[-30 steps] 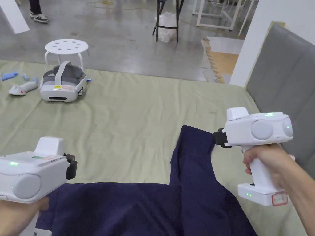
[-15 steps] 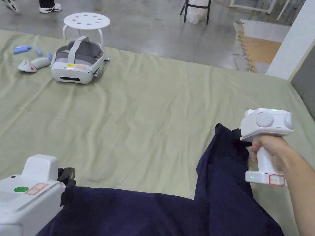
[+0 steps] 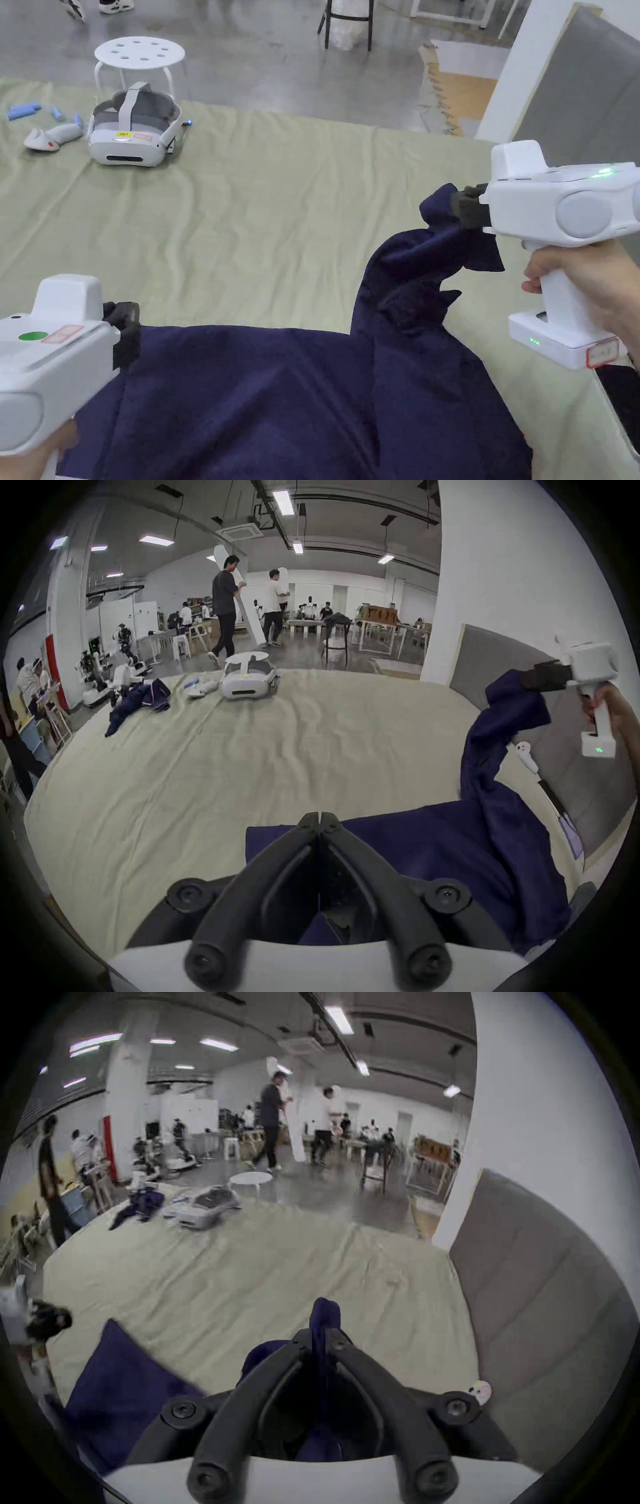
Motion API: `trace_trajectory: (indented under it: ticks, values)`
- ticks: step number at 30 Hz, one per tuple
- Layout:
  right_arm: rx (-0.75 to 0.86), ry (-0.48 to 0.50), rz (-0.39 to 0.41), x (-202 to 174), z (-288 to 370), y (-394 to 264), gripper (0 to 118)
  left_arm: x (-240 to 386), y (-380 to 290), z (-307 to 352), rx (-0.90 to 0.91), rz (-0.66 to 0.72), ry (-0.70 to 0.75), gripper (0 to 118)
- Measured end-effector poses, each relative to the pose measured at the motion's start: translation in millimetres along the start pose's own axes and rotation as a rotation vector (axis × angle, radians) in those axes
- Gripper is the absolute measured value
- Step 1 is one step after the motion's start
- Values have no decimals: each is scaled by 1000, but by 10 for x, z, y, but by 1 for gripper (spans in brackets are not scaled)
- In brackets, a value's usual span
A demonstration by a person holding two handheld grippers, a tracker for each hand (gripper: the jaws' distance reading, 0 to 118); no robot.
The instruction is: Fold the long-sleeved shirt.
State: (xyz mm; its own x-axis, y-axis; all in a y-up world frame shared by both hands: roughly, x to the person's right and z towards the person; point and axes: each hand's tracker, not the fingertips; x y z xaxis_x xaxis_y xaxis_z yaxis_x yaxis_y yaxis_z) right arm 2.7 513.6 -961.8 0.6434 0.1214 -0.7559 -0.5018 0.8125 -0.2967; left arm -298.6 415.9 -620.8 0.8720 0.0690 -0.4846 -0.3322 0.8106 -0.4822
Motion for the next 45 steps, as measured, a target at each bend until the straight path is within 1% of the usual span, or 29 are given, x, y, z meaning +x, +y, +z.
trace_trajectory:
  ticks: [3, 6, 7, 11, 13, 15, 17, 18, 19, 20, 21, 22, 23, 24, 25, 26, 27, 28, 29, 30, 32, 33, 34, 36, 37, 38, 39, 41, 45]
  values:
    - [2, -28, -6, -258, 506, -395, 4, 86, -24, 238, 18, -5, -21, 3]
    - [-35, -43, -36, -500, 737, -939, 4, 149, -67, 427, 28, -10, -34, 3]
    - [-87, -56, -68, -599, 778, -1165, 4, 165, -90, 487, 29, -10, -39, 3]
    - [-306, -14, -100, -891, 599, -1979, 4, 218, -174, 640, 17, -10, -57, 3]
    - [-443, 19, -102, -1009, 434, -2328, 4, 251, -219, 710, 12, -19, -61, 3]
    - [-529, 45, -105, -1084, 321, -2583, 4, 241, -241, 733, 7, -21, -64, 3]
    - [-502, 27, -90, -1169, 276, -2749, 6, 256, -271, 776, 4, -25, -66, 3]
    - [-425, -1, -67, -1171, 327, -2707, 13, 257, -282, 772, 1, -28, -64, 3]
    - [-456, 10, -89, -1130, 367, -2636, 13, 261, -294, 773, -4, -31, -62, 3]
    - [-446, 20, -123, -1093, 400, -2623, 18, 264, -306, 771, -8, -31, -60, 3]
    - [-404, 43, -155, -1061, 474, -2592, 32, 267, -323, 771, -11, -31, -60, 3]
    - [-367, 43, -163, -1047, 554, -2562, 79, 281, -332, 775, -13, -31, -58, 3]
    - [-346, 29, -179, -1045, 630, -2531, 111, 285, -346, 780, -15, -30, -55, 3]
    - [-305, 58, -236, -1001, 743, -2482, 118, 284, -363, 781, -20, -28, -54, 3]
    - [-294, 19, -206, -926, 796, -2427, 113, 280, -378, 772, -25, -24, -54, 3]
    - [-294, 34, -227, -879, 820, -2400, 108, 282, -380, 749, -32, -22, -56, 3]
    - [-301, 33, -238, -819, 849, -2359, 98, 280, -379, 707, -45, -20, -56, 3]
    - [-297, 27, -242, -877, 936, -2276, 64, 271, -370, 647, -63, -14, -57, 3]
    - [-284, 21, -245, -847, 945, -2254, 23, 254, -355, 583, -76, -5, -61, 3]
    - [-276, 2, -250, -808, 931, -2233, 0, 214, -329, 466, -94, 14, -65, 3]
    - [-272, 0, -245, -814, 947, -2193, 2, 141, -239, 253, -142, 47, -53, 3]
    - [-274, 17, -243, -796, 936, -2176, 2, 83, -169, 104, -153, 62, -51, 6]
    - [-274, 23, -249, -772, 921, -2170, 2, 6, -92, -71, -166, 82, -45, 29]
    - [-276, 27, -255, -797, 913, -2160, 2, -105, 37, -392, -230, 98, -13, 84]
    - [-281, 32, -254, -788, 892, -2163, 2, -166, 90, -591, -287, 78, -12, 104]
    - [-286, 33, -250, -782, 868, -2168, 2, -193, 141, -735, -323, 60, 9, 105]
    - [-294, 33, -246, -767, 836, -2173, 2, -248, 171, -908, -331, 45, 33, 102]
    - [-304, 31, -246, -800, 801, -2144, 2, -340, 203, -1179, -377, 35, 83, 86]
    - [-326, 15, -249, -747, 679, -2072, 7, -405, 100, -1540, -534, 20, 103, 85]
